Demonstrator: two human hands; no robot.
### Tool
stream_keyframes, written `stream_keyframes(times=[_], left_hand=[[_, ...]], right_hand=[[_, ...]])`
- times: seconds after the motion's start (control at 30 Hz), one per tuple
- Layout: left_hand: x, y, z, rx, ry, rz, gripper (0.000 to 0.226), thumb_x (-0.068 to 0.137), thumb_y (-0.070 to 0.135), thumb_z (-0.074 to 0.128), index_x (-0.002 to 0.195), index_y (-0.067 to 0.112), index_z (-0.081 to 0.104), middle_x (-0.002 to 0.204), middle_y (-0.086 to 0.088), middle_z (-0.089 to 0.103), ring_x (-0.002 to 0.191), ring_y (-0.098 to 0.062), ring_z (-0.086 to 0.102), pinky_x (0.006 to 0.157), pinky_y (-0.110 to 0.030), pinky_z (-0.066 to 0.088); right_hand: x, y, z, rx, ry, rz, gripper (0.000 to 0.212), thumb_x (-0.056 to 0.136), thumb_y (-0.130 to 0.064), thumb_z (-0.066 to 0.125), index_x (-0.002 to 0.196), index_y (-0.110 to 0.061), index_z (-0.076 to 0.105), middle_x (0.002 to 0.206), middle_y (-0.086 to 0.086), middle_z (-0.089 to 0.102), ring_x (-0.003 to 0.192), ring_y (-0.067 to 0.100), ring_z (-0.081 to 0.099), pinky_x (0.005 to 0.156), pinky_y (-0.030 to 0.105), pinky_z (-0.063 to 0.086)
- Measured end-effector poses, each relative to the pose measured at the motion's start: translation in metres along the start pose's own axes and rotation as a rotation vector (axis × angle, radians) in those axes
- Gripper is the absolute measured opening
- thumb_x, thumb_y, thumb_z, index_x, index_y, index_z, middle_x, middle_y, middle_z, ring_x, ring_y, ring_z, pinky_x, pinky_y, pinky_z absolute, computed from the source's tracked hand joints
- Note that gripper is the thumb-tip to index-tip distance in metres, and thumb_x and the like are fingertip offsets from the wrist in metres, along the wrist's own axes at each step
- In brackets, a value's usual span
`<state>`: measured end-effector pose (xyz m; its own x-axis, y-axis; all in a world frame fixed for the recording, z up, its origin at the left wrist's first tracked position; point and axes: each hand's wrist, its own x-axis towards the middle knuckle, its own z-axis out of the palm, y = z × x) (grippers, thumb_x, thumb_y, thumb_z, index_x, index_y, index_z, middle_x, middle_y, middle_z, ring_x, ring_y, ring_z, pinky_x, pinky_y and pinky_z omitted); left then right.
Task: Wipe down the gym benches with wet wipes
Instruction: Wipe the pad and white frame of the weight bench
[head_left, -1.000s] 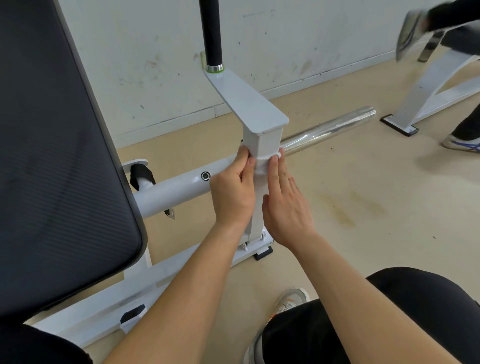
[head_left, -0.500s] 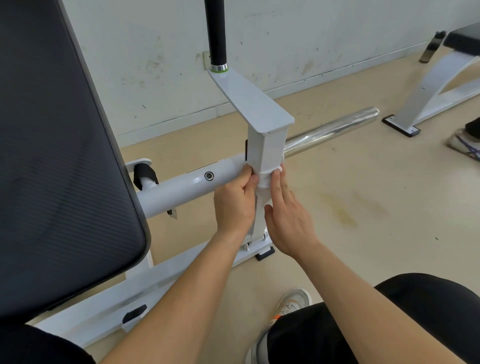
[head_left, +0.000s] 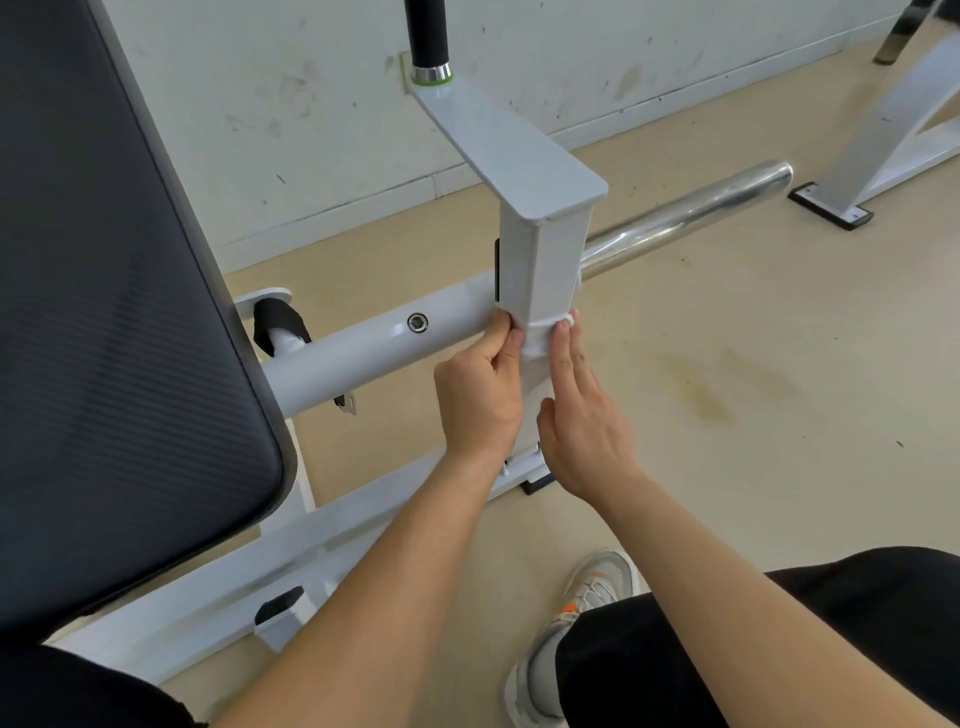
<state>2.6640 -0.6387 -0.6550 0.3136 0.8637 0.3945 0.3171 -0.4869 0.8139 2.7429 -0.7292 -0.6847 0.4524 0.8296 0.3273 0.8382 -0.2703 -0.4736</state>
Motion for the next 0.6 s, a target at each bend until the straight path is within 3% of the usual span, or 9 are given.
stream_keyframes(times=[0.07, 0.13, 0.2, 0.33, 0.4, 0.47, 0.6], left_hand=[[-0.005, -0.009, 0.006, -0.024, 0.004, -0.069, 0.022, 0.1, 0.022, 0.06, 0.116, 0.017, 0.075, 0.048, 0.007, 0.04, 0.052, -0.01, 0.035, 0.054, -0.015, 0.032], [-0.01, -0.018, 0.011, -0.056, -0.011, -0.11, 0.025, 0.1, 0.023, 0.06, 0.121, 0.018, 0.073, 0.053, 0.006, 0.046, 0.054, -0.007, 0.034, 0.055, -0.015, 0.033], [-0.014, -0.026, 0.015, -0.084, -0.027, -0.146, 0.026, 0.1, 0.025, 0.06, 0.122, 0.018, 0.073, 0.062, 0.007, 0.049, 0.061, -0.01, 0.038, 0.059, -0.02, 0.035], [-0.023, -0.037, 0.021, -0.073, -0.047, -0.189, 0.032, 0.098, 0.031, 0.056, 0.123, 0.018, 0.072, 0.062, -0.005, 0.059, 0.06, -0.017, 0.041, 0.061, -0.03, 0.04], [-0.024, -0.036, 0.02, -0.077, -0.063, -0.198, 0.031, 0.098, 0.032, 0.054, 0.119, 0.019, 0.074, 0.064, 0.006, 0.057, 0.063, -0.023, 0.05, 0.066, -0.035, 0.045], [-0.02, -0.031, 0.016, -0.091, -0.065, -0.21, 0.027, 0.099, 0.028, 0.056, 0.116, 0.02, 0.075, 0.064, 0.007, 0.061, 0.063, -0.017, 0.049, 0.067, -0.034, 0.046], [-0.009, -0.004, 0.008, -0.149, -0.006, -0.209, 0.022, 0.099, 0.022, 0.06, 0.114, 0.016, 0.076, 0.068, 0.014, 0.063, 0.064, -0.008, 0.053, 0.066, -0.018, 0.041]], right_hand=[[-0.004, 0.005, 0.009, 0.011, -0.034, 0.005, 0.084, 0.092, -0.001, 0.046, 0.16, -0.01, -0.002, 0.169, 0.009, -0.002, 0.14, 0.032, 0.043, 0.073, 0.027, 0.035], [-0.007, 0.009, 0.019, 0.007, -0.031, -0.003, 0.086, 0.088, 0.0, 0.05, 0.16, -0.006, 0.003, 0.168, 0.014, 0.005, 0.134, 0.034, 0.048, 0.077, 0.032, 0.044], [-0.012, 0.015, 0.029, 0.002, -0.04, -0.007, 0.088, 0.082, 0.002, 0.055, 0.158, -0.001, 0.01, 0.165, 0.02, 0.014, 0.127, 0.034, 0.053, 0.085, 0.035, 0.049], [-0.019, 0.026, 0.042, 0.002, -0.07, -0.011, 0.089, 0.082, 0.001, 0.057, 0.157, 0.001, 0.011, 0.164, 0.021, 0.018, 0.128, 0.035, 0.052, 0.093, 0.038, 0.05], [-0.019, 0.025, 0.041, 0.015, -0.079, -0.001, 0.085, 0.086, -0.001, 0.054, 0.158, 0.0, 0.01, 0.165, 0.018, 0.015, 0.135, 0.034, 0.046, 0.099, 0.041, 0.047], [-0.018, 0.021, 0.036, 0.043, -0.083, 0.01, 0.08, 0.09, -0.003, 0.049, 0.159, -0.002, 0.008, 0.167, 0.015, 0.011, 0.146, 0.03, 0.034, 0.108, 0.042, 0.042], [-0.008, 0.01, 0.016, 0.079, -0.018, -0.005, 0.077, 0.094, -0.007, 0.048, 0.159, -0.004, 0.006, 0.167, 0.012, 0.008, 0.154, 0.021, 0.013, 0.118, 0.043, 0.034]])
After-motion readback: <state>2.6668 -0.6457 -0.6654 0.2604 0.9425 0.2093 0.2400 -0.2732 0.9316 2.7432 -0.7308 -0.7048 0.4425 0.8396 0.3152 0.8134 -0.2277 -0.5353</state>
